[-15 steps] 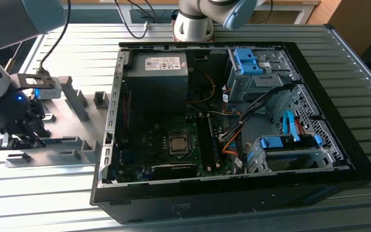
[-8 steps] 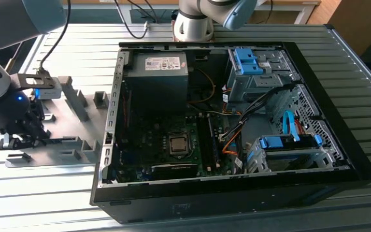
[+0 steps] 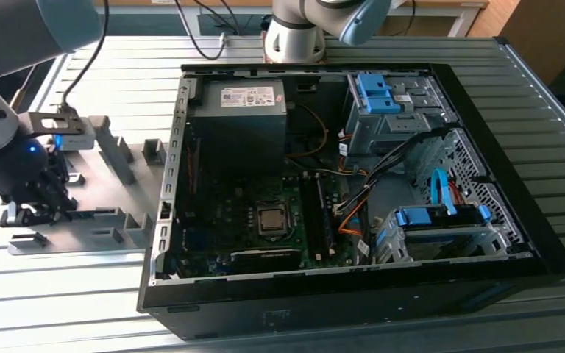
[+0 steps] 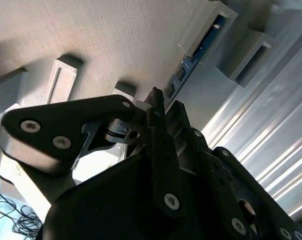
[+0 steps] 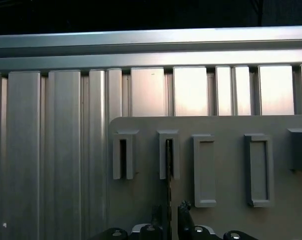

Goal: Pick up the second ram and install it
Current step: 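Pick up the second ram and move it above second insertion slot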

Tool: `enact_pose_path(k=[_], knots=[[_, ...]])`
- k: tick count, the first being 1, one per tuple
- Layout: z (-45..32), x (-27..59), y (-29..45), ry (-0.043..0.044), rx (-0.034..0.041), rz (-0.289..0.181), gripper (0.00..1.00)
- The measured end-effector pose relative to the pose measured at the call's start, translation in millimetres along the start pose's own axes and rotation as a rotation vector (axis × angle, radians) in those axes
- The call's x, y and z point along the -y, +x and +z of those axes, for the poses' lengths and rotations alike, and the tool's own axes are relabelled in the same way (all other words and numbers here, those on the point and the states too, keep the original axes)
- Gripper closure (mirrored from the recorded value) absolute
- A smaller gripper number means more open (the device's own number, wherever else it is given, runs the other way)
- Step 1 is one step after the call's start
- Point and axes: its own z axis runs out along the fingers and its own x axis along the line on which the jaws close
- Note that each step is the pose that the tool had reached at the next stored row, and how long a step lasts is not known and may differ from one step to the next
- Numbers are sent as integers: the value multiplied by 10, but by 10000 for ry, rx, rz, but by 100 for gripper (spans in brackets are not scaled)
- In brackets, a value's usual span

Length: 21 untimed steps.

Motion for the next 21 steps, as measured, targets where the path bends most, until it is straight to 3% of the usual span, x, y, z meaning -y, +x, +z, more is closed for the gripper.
enact_pose_path(k=[8,9,21], knots=[[35,-7,0,-1,-1,0,75],[37,-7,1,0,0,0,82],[38,-7,0,4,3,0,86]])
